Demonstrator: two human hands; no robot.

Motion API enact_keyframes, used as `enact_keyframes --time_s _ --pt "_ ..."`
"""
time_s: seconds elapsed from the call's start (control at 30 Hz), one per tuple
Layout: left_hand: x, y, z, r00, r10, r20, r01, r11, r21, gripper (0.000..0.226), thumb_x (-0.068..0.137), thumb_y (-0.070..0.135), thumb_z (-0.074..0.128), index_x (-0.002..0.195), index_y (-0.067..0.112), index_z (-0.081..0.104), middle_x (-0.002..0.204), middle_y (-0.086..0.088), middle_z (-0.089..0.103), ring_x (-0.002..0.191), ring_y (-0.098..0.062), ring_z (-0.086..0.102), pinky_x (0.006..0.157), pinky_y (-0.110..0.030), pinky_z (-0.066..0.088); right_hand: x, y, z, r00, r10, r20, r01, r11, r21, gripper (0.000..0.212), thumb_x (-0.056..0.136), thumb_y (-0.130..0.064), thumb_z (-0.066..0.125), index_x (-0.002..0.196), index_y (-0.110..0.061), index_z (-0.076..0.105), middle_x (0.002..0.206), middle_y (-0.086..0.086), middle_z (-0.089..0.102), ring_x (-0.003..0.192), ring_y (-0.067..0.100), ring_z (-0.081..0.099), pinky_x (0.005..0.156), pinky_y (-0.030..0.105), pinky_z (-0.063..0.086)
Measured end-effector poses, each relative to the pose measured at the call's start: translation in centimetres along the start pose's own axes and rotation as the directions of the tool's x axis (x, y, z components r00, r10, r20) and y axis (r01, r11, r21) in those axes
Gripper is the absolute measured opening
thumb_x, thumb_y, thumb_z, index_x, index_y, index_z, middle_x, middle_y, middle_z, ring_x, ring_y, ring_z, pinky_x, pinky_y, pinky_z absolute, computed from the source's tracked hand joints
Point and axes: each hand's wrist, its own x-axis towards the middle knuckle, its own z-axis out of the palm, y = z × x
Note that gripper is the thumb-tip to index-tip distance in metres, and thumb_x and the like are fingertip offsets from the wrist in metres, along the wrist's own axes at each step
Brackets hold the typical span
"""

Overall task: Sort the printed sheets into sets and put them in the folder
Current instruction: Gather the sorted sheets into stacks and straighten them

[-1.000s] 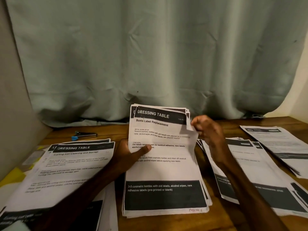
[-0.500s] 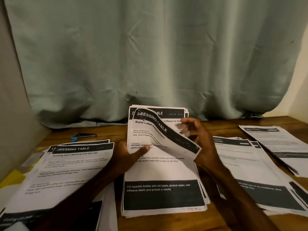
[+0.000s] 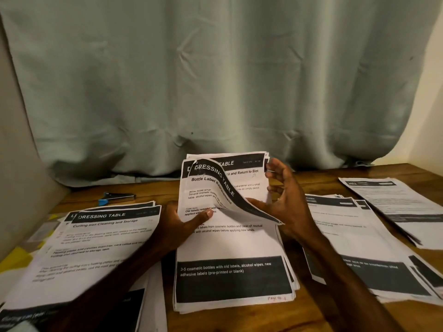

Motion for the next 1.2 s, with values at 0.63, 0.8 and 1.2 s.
enact_keyframes --time_s 0.63,0.8,1.2 --pt "0.2 -0.8 0.3 1.0 0.004 0.021 -0.003 0.999 -0.048 0.029 0.085 0.01 0.079 0.105 0.024 0.063 0.081 0.017 0.077 0.08 -0.01 0.076 0.058 -0.02 0.058 0.6 -0.6 -1.0 0.997 -0.022 -0.071 0.046 0.938 0.344 0.113 0.041 -0.063 0.094 0.133 -0.015 0.05 0.103 -0.01 0.069 0.095 0.004 0.069 0.074 0.028 0.058" --pt "0.4 -1.0 0.1 1.0 0.017 0.006 -0.017 0.999 -0.045 0.029 0.085 0.011 0.079 0.102 0.029 0.063 0.081 0.024 0.075 0.08 -0.007 0.076 0.06 -0.02 0.058 0.3 0.4 -1.2 0.995 -0.088 -0.052 0.098 0.969 0.226 0.047 0.082 -0.018 0.082 0.125 -0.018 0.061 0.103 -0.006 0.073 0.097 0.019 0.072 0.082 0.038 0.062" --pt "1.2 -1.4 -0.9 0.987 -0.056 -0.149 0.046 0.996 -0.073 0.069 0.068 0.04 0.09 0.124 0.012 0.062 0.108 -0.002 0.076 0.092 -0.018 0.075 0.085 -0.042 0.062 -1.4 -1.5 -0.4 0.929 -0.27 0.252 0.131 0.879 0.459 0.04 0.102 -0.028 0.047 0.107 0.004 0.071 0.122 0.016 0.072 0.121 0.034 0.064 0.104 0.05 0.05"
